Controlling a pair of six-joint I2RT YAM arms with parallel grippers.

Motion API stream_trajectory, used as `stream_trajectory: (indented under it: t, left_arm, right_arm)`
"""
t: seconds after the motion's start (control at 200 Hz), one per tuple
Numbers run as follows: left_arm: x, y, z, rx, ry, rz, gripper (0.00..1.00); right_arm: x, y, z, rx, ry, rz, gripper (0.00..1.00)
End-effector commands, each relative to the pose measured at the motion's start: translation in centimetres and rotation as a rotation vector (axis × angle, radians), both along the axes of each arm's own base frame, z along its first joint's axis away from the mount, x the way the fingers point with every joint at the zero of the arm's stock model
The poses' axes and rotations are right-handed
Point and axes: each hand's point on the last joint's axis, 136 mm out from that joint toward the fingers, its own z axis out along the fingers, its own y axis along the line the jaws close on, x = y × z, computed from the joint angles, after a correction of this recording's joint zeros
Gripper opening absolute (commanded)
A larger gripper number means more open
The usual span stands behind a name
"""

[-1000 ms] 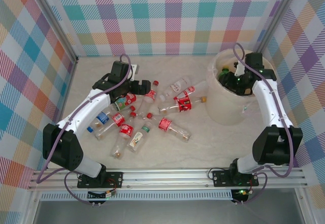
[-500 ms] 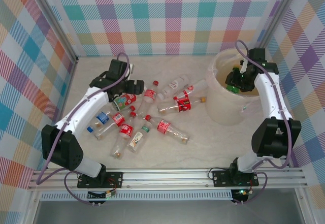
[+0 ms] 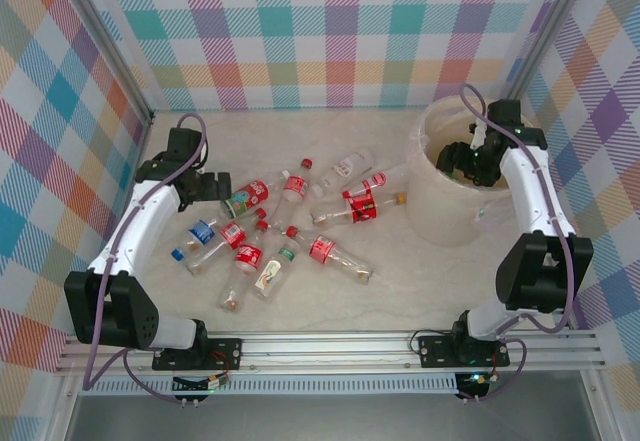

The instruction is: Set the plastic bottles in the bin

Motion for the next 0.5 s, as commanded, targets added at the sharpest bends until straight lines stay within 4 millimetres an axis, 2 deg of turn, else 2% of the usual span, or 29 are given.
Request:
stream_trajectory:
  t: [0.0, 0.18, 0.295, 0.495]
  left_arm:
    - [-0.7, -0.3, -1.4, -0.011, 0.055, -0.031, 1.0]
    - [0.2, -0.8, -2.3, -0.027, 0.092, -0.056, 1.0]
    - [1.1, -1.1, -2.7, -0.024, 0.116, -0.078, 1.0]
    - [3.5, -2.8, -4.3, -0.028, 0.147, -0.132, 1.0]
  right_arm:
    - [-0.8, 0.1, 4.4, 0.001, -0.111, 0.031, 0.8]
    - [-2.2, -0.5, 7.2, -0.012, -0.164, 0.032, 0.86]
    - [-3.4, 0.0, 10.2, 0.004, -0.248, 0.036, 0.88]
    - [-6.4, 3.2, 17.1, 0.091, -0.47, 0.082, 0.88]
